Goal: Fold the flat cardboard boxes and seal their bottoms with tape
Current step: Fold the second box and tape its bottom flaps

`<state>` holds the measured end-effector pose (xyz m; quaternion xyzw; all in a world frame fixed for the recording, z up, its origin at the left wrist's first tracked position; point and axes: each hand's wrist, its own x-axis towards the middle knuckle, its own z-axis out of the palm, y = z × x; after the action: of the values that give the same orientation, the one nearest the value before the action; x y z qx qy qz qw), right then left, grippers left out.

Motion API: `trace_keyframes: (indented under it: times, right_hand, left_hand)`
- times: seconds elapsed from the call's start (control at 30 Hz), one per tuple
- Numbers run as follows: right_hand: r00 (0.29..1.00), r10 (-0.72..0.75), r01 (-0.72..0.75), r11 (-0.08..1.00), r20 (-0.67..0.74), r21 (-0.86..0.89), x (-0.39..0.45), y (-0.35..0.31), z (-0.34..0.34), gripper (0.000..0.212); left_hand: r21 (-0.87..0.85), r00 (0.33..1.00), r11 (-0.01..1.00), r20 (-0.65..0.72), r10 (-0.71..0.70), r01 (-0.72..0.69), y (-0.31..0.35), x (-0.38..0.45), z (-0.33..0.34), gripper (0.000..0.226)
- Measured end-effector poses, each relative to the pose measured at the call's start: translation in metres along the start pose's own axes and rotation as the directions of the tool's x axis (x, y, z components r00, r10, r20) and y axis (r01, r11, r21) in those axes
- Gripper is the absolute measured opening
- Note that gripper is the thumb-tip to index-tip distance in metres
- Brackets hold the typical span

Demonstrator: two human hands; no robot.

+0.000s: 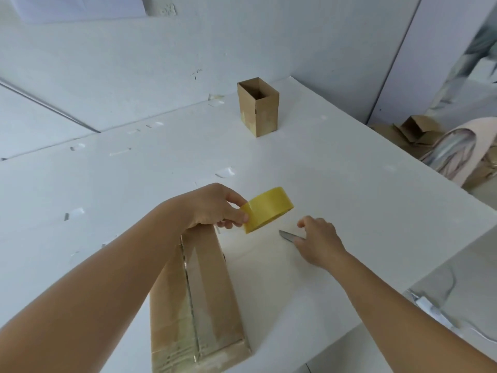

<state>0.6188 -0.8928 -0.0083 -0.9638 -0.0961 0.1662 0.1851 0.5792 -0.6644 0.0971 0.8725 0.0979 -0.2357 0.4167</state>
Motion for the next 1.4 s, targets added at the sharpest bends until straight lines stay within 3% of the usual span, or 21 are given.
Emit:
trace_keyframes:
  times: [0.1,0.2,0.3,0.43,0.7,0.83,0.97,1.2,1.33,1.4]
  right_hand:
    - [0.999,0.034,-0.032,0.985,0.008,-0.169,-0.007,0.014,0.011,0.037]
    - [0.997,0.05,-0.055,0.993,-0.051,-0.105,-0.011,0.023,0.013,0.029]
    - [0.998,-0.012,0.001,0.988,-0.067,-0.156,-0.015,0.033,0.011,0.018]
    - [0.988,-0.14,0.112,0.94,-0.067,-0.322,-0.022,0.039,0.006,0.021]
    - [0.948,-0.303,0.307,0.951,0.1,-0.028,-0.069,0.013,-0.053,0.018]
    - [0.947,-0.318,0.315,0.946,0.031,0.083,-0.094,-0.013,-0.074,0.021]
    - [0.934,-0.349,0.344,0.936,-0.075,-0.074,-0.103,-0.043,-0.078,0.025]
    - [0.92,-0.385,0.34,0.879,-0.076,-0.334,-0.103,-0.081,-0.069,0.019]
    - [0.916,-0.391,0.333,0.864,-0.088,-0.377,-0.105,-0.091,-0.066,0.009]
    - [0.925,-0.379,0.342,0.853,-0.017,-0.394,-0.104,-0.096,-0.057,0.007]
  left_hand:
    - [-0.014,1.0,1.0,0.002,0.013,-0.013,0.0,0.001,0.001,0.012]
    - [-0.016,1.0,1.0,-0.001,0.019,-0.019,-0.002,0.003,0.001,0.011]
    - [-0.011,1.0,1.0,-0.004,0.022,-0.022,-0.004,0.005,0.001,0.012]
    - [-0.008,1.0,1.0,-0.012,0.017,-0.017,-0.002,0.007,0.003,0.011]
    - [-0.008,1.0,1.0,-0.004,0.022,-0.022,0.003,-0.001,0.004,0.019]
    - [-0.02,0.999,0.999,-0.037,0.031,-0.032,0.002,0.001,0.005,0.02]
    - [-0.041,0.995,0.997,-0.082,0.056,-0.059,0.001,0.002,0.006,0.025]
    - [-0.071,0.986,0.99,-0.127,0.111,-0.121,0.001,-0.001,0.005,0.019]
    - [-0.099,0.981,0.984,-0.137,0.134,-0.148,-0.002,0.0,0.004,0.019]
    - [-0.12,0.979,0.978,-0.13,0.155,-0.171,-0.002,-0.001,0.005,0.021]
